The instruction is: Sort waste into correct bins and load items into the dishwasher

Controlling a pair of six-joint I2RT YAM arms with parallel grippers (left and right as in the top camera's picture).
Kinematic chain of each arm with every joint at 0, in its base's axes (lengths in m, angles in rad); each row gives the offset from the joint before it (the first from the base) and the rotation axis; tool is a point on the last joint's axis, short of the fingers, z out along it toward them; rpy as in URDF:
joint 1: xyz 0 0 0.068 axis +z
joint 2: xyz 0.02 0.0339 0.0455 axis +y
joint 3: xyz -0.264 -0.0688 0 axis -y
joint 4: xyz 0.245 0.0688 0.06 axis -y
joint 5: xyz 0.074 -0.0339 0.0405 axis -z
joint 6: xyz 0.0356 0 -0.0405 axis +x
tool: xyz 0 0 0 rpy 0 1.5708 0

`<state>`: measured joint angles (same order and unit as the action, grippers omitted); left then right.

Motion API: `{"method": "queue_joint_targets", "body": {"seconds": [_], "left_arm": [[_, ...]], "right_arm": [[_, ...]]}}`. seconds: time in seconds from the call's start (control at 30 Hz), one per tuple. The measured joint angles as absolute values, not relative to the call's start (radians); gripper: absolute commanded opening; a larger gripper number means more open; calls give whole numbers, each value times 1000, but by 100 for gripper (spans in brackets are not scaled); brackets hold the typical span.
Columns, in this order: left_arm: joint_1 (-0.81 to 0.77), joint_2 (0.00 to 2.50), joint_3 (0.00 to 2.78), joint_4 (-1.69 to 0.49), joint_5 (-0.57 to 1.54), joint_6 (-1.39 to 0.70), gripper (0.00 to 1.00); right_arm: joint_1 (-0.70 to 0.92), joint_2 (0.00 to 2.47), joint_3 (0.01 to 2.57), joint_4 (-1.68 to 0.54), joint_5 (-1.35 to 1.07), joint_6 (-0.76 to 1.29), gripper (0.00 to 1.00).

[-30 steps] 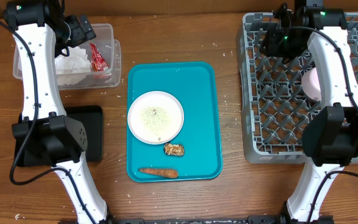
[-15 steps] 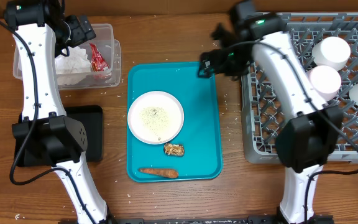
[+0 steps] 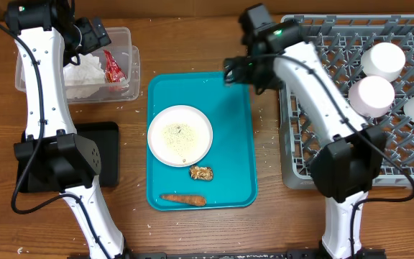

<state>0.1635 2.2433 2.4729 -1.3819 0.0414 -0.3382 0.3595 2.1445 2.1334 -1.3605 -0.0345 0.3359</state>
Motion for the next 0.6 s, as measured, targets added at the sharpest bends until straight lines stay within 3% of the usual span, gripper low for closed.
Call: {"method": "queue_joint_targets", "body": {"seconds": [0.33,0.6], "left_arm": [[163,2243,2473,-1382,41,-338,100],[163,2243,2473,-1382,41,-338,100]], "right_arm": [[-3,2072,2321,-1449,144,360,100],[-268,2057,2323,-1514,93,363,100]]}}
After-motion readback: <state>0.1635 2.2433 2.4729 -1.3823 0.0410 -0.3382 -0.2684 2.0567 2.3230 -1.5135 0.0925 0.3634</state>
